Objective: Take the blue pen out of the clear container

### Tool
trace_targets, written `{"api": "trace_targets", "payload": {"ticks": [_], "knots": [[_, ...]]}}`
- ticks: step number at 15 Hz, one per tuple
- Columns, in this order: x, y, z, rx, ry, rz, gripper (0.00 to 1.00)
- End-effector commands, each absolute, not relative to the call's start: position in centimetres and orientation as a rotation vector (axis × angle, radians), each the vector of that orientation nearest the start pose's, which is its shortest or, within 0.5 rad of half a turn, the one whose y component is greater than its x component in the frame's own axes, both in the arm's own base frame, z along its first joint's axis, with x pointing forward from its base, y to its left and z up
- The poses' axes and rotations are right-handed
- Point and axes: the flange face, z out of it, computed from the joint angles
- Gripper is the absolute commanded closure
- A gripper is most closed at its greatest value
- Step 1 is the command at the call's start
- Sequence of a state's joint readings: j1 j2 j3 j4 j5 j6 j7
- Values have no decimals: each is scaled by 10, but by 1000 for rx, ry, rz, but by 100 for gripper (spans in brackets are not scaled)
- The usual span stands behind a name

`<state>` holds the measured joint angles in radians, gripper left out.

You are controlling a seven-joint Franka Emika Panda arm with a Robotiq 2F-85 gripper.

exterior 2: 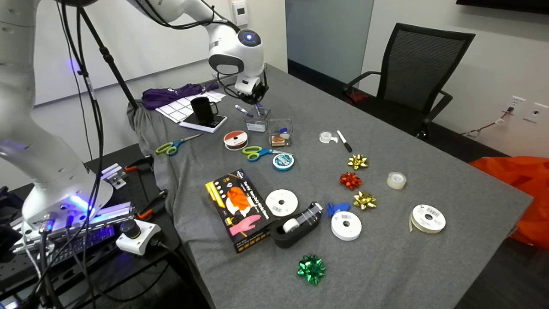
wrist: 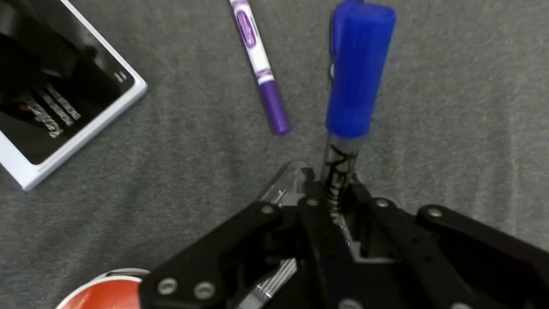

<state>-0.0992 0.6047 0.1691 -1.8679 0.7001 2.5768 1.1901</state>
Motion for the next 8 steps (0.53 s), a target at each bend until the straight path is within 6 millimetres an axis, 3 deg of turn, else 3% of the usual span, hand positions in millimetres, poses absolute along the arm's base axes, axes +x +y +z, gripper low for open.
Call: {"api": "trace_targets", "payload": {"ticks": [1, 5, 8], "knots": [[625, 15, 230, -1692, 1878, 497, 96], [599, 8, 247, -1682, 1710, 742, 96], [570, 4, 243, -1739, 1641, 900, 96]]}}
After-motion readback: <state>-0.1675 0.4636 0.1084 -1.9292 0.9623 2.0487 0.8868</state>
